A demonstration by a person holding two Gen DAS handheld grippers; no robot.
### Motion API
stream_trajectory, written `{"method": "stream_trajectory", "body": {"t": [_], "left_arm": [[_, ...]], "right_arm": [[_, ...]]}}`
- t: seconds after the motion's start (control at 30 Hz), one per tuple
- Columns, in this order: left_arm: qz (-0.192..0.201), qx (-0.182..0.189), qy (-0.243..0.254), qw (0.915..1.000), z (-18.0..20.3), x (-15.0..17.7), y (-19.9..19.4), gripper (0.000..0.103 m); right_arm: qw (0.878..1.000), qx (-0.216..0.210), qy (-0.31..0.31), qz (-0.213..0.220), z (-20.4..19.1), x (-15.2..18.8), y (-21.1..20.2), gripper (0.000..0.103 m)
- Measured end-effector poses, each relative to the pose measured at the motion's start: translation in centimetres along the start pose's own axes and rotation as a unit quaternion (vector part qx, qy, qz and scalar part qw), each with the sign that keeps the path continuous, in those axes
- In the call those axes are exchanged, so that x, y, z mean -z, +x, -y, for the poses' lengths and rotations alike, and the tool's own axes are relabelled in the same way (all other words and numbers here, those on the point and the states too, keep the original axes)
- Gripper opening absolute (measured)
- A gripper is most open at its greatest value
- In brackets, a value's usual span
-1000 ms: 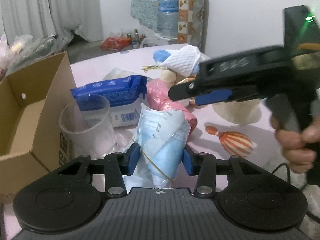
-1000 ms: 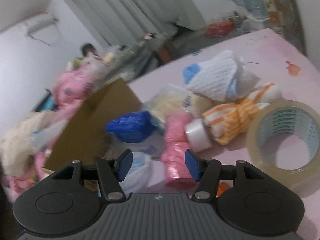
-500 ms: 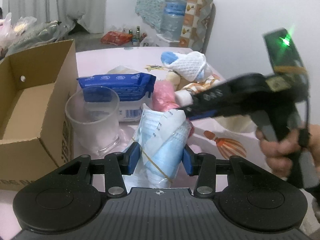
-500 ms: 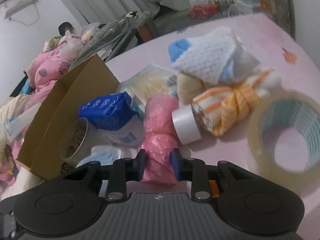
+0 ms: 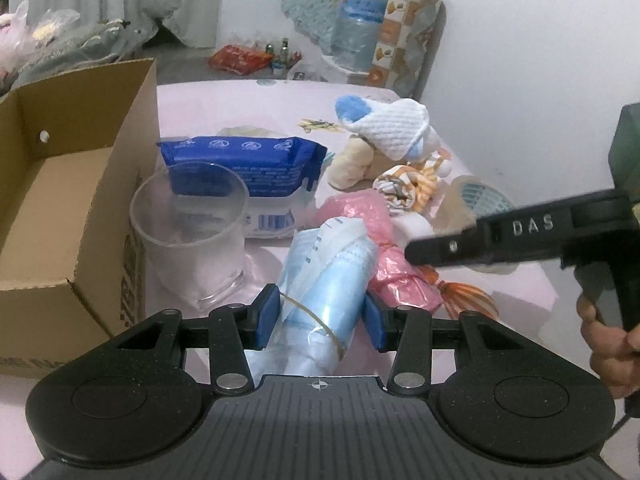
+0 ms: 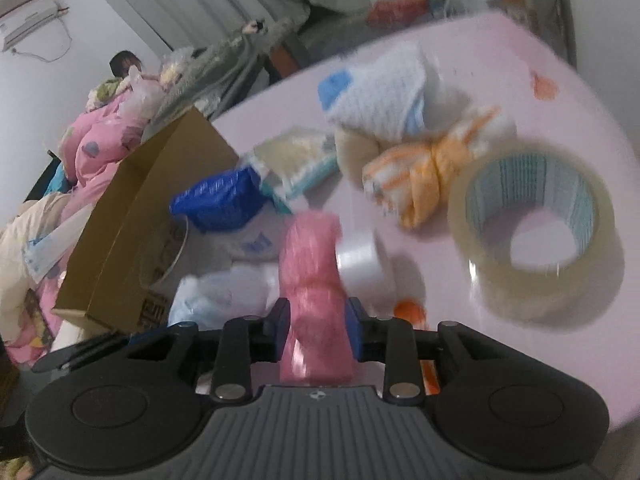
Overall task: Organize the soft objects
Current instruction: 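Lift the mask bundle with the left tool while the right tool lifts the pink roll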
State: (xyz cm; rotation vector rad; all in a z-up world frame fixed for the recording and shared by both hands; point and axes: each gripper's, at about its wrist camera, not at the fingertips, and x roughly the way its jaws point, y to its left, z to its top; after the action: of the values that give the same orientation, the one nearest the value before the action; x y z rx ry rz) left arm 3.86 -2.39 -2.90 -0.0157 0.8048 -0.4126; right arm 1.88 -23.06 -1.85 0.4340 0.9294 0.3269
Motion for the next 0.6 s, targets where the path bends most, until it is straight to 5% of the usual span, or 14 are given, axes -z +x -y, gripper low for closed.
{"method": "stream_trajectory", "body": {"t": [0.27, 0.4, 0.6], "left_arm": [[-0.010, -0.007, -0.008, 0.9999, -0.2, -0.2, 0.5, 0.045], [-0.015, -0.008, -0.013, 0.9998, -0.2, -0.3, 0.7, 0.045], [-0.020, -0.008, -0.033, 0.9992, -0.4, -0.5, 0.6, 0.044]], "right_arm": [[0.999, -0.024, 0.011, -0.038, 0.4, -0.8, 3.7, 0.064], [0.995, -0.060, 0.056, -0.052, 2.2, -0.7, 4.6, 0.053], [0.990, -0.082, 0.099, -0.059, 4.2, 0.1, 3.6, 0.053]]}}
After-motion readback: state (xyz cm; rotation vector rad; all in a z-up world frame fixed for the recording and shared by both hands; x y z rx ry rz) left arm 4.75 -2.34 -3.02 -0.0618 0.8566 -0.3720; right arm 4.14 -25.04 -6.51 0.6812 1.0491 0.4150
